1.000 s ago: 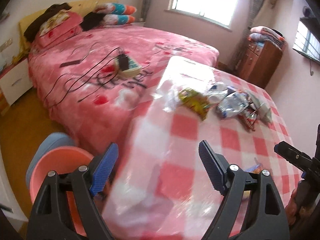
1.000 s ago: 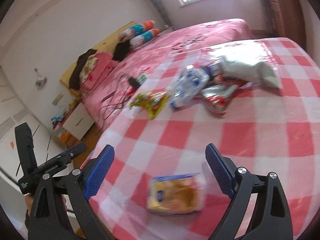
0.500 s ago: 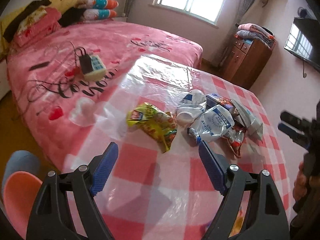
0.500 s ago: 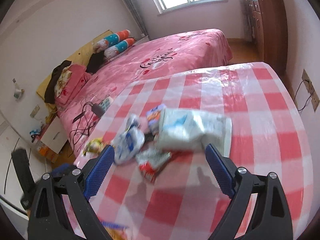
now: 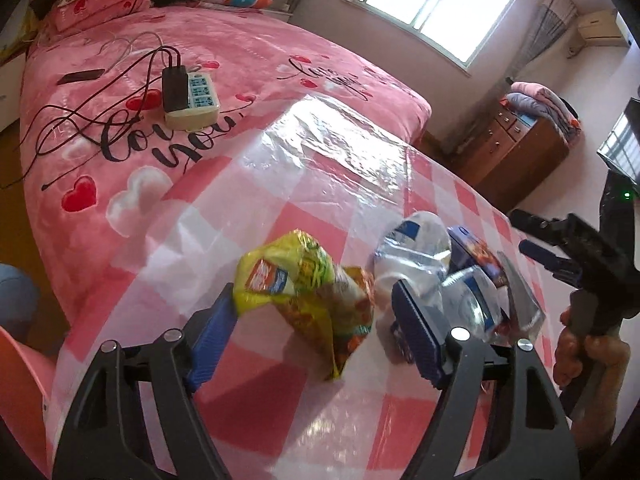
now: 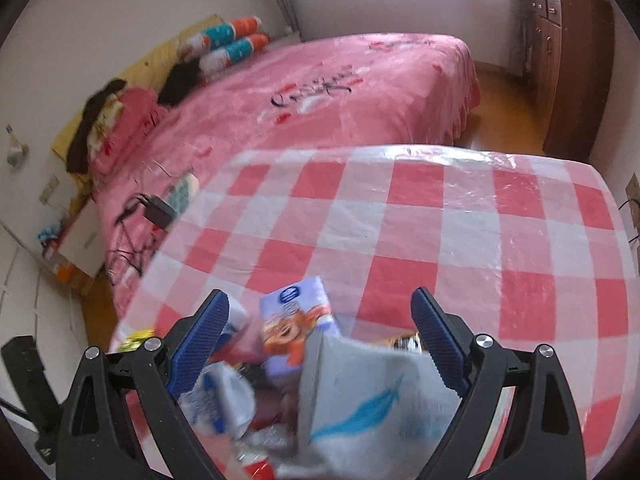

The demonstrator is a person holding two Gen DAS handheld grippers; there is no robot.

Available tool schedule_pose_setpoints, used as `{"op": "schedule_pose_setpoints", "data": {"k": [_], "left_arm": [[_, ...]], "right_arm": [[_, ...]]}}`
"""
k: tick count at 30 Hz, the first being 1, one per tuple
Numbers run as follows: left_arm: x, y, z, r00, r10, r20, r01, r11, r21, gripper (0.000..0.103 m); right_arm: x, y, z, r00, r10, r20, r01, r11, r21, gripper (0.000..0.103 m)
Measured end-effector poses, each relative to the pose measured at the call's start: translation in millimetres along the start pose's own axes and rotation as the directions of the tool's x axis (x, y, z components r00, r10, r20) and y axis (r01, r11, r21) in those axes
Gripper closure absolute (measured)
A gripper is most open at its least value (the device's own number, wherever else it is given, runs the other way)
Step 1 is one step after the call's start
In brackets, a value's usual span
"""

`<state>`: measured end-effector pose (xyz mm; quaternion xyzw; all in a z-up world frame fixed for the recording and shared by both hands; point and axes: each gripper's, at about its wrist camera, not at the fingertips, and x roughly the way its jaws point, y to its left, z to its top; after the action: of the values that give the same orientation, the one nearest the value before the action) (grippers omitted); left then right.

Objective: Collect trash

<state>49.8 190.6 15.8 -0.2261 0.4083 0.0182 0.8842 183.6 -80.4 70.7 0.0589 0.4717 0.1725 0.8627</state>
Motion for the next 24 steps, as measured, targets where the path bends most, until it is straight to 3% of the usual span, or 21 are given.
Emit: {"op": "schedule_pose_setpoints", "data": {"k": [5, 10, 11, 15, 17, 24], "left_arm": [[13.5, -2.3, 6.9, 1.0, 0.024, 0.0, -0.024, 1.0, -0.004, 0.028], [24.9, -4.1, 9.2, 0.999, 0.041, -0.001, -0.041, 0.999, 0.003, 0.038], [25.6, -4.7, 9.4, 0.999, 0.04, 0.003, -0.04, 0.999, 0.006, 0.041], [27.0, -6.2, 8.4, 0.999, 0.032, 0.007, -0.032, 0.999, 0.005, 0.047], [26.3, -7.5, 7.3, 0.999, 0.031, 0.009, -0.031, 0.999, 0.012, 0.048], [20.5, -19.2, -3.1, 1.0, -0.007, -0.017, 0.008, 0.998, 0.07, 0.053]], "right_arm": [[28.3, 0.4, 3.4, 0.997, 0.004, -0.072, -0.006, 1.0, -0.027, 0.012], [49.0, 11.6, -6.6, 0.989, -0.021, -0.148, 0.006, 0.995, -0.102, 0.013], [48.7, 15.9, -9.9, 0.99, -0.045, -0.137, 0.026, 0.99, -0.136, 0.024], [47.7, 21.2, -19.3, 0.988, -0.035, -0.15, 0.008, 0.984, -0.178, 0.048], [44.0, 23.5, -27.4, 0.988, -0.056, -0.142, 0.024, 0.976, -0.218, 0.05], [24.1, 27.7, -57.9, 0.989, -0.01, -0.148, -0.026, 0.972, -0.234, 0.05]]}}
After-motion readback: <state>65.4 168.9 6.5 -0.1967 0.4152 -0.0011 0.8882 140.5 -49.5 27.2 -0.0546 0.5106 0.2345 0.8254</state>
